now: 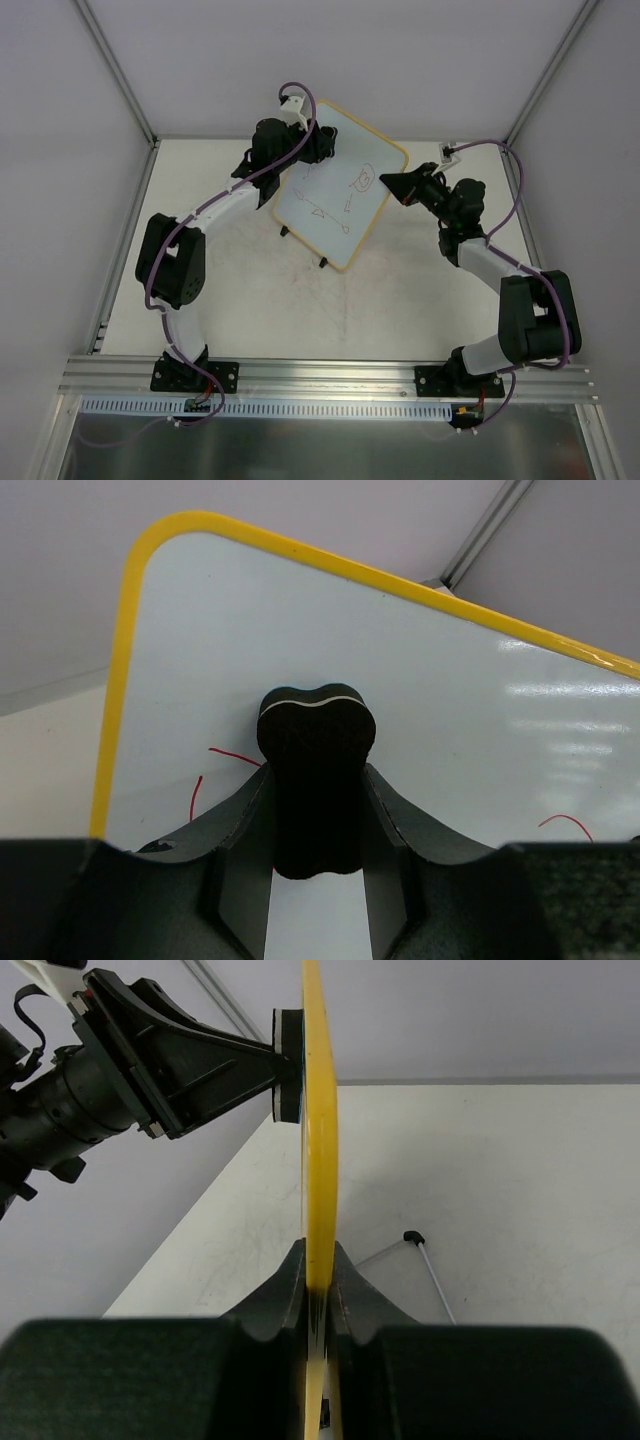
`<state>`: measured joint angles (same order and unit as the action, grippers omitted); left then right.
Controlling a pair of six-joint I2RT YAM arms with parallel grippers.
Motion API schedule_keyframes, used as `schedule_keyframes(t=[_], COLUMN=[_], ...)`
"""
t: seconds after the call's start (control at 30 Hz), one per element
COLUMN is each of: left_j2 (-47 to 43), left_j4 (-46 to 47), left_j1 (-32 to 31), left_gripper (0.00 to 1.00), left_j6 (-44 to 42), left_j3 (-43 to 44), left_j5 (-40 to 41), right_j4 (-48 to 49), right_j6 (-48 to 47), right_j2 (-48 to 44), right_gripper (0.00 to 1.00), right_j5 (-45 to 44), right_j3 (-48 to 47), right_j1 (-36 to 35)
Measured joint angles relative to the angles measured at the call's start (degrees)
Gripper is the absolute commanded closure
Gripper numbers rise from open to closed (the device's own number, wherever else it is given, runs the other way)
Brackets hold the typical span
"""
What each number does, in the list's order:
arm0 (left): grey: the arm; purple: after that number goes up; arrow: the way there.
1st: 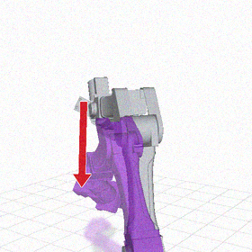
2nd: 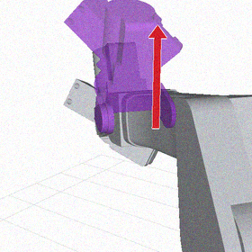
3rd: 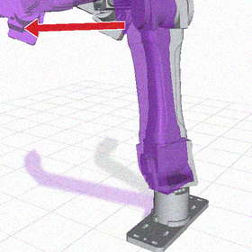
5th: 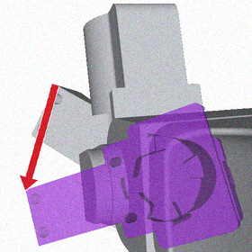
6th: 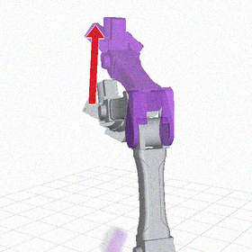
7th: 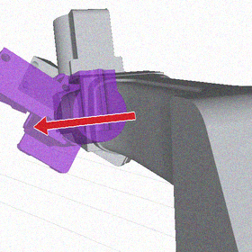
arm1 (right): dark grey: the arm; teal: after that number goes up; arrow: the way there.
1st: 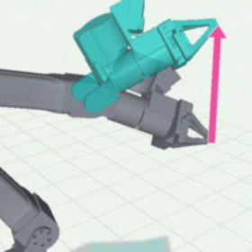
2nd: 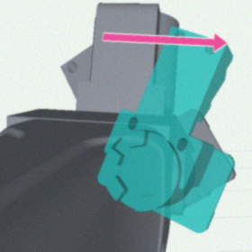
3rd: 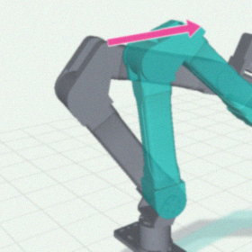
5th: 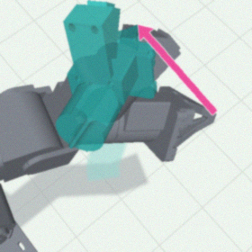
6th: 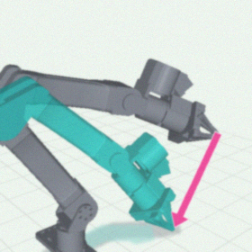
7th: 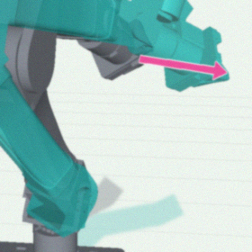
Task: Erase the whiteboard
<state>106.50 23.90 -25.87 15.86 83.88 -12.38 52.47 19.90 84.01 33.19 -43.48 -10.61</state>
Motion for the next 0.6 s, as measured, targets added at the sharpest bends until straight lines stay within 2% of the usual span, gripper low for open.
schedule_keyframes(t=[0.6], left_j2=[0.83], left_j4=[2.43], left_j1=[-0.79], left_gripper=[0.99], left_j6=[-3.85], left_j3=[1.09], left_j5=[6.78], right_j4=[-0.46], right_j6=[0.07], right_j2=[0.0], right_gripper=[1.0], right_j5=[-0.42], right_j3=[-0.13], right_j1=[-0.17])
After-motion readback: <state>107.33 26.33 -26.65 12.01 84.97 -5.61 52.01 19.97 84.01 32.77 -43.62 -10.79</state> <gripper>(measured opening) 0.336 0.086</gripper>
